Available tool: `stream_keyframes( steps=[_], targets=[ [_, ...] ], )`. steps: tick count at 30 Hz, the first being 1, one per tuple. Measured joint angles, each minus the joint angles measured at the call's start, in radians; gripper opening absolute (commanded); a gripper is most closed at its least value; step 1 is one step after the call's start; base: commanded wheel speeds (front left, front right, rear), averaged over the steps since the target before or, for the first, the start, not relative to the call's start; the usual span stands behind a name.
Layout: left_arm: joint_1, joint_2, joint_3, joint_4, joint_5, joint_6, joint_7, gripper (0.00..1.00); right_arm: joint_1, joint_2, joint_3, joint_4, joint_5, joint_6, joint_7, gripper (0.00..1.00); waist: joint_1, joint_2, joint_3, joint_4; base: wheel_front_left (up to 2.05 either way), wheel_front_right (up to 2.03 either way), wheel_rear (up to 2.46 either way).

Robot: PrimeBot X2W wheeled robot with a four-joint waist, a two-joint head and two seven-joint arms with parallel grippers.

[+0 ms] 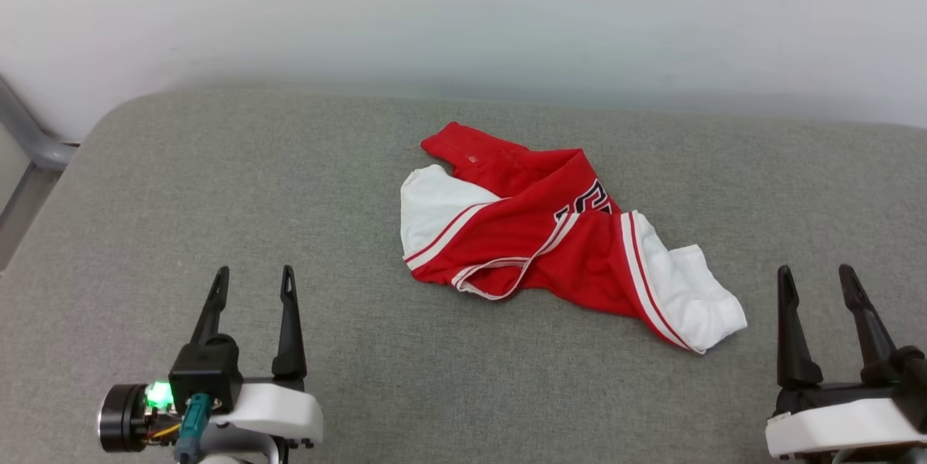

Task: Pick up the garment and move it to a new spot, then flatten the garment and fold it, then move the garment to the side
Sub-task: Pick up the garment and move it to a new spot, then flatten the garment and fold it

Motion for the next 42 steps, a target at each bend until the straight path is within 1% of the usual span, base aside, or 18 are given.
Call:
stream_keyframes(
  steps=[5, 9, 15, 18, 26, 32, 40, 42],
  targets=[
    [0.041, -0.050, 0.051, 0.007, 0.057, -0.052, 0.000, 1.00, 0.021, 0.000, 0.007, 0.009, 0.006, 0.000, 0.000, 1.00, 0.0000, 0.0000, -0.018, -0.005, 0.00, 0.00, 0.00],
    [0.062, -0.077, 0.081, 0.010, 0.093, -0.094, 0.000, 1.00, 0.026, 0.000, 0.013, 0.015, 0.007, 0.000, 0.000, 1.00, 0.0000, 0.0000, -0.028, -0.011, 0.00, 0.00, 0.00],
    [0.093, -0.113, 0.111, 0.021, 0.136, -0.138, 0.000, 1.00, 0.036, 0.000, 0.019, 0.026, 0.016, 0.000, 0.000, 1.00, 0.0000, 0.0000, -0.037, -0.019, 0.00, 0.00, 0.00],
    [0.105, -0.119, 0.126, 0.026, 0.153, -0.158, 0.000, 1.00, 0.041, 0.000, 0.021, 0.030, 0.018, 0.000, 0.000, 1.00, 0.0001, 0.0000, -0.038, -0.021, 0.00, 0.00, 0.00],
    [0.117, -0.141, 0.151, 0.039, 0.188, -0.193, 0.000, 1.00, 0.048, 0.000, 0.021, 0.042, 0.024, 0.000, 0.000, 1.00, 0.0001, 0.0000, -0.040, -0.020, 0.00, 0.00, 0.00],
    [0.122, -0.154, 0.160, 0.048, 0.203, -0.210, 0.000, 1.00, 0.051, 0.000, 0.021, 0.049, 0.025, 0.000, 0.000, 1.00, 0.0000, 0.0000, -0.040, -0.017, 0.00, 0.00, 0.00],
    [0.123, -0.165, 0.178, 0.057, 0.218, -0.221, 0.000, 1.00, 0.046, 0.000, 0.016, 0.048, 0.021, 0.000, 0.000, 1.00, 0.0001, 0.0000, -0.037, -0.015, 0.00, 0.00, 0.00],
    [0.123, -0.172, 0.181, 0.057, 0.221, -0.224, 0.000, 1.00, 0.018, 0.000, 0.007, 0.016, -0.008, 0.000, 0.000, 1.00, 0.0000, 0.0000, -0.031, -0.014, 0.00, 0.00, 0.00]
  ],
)
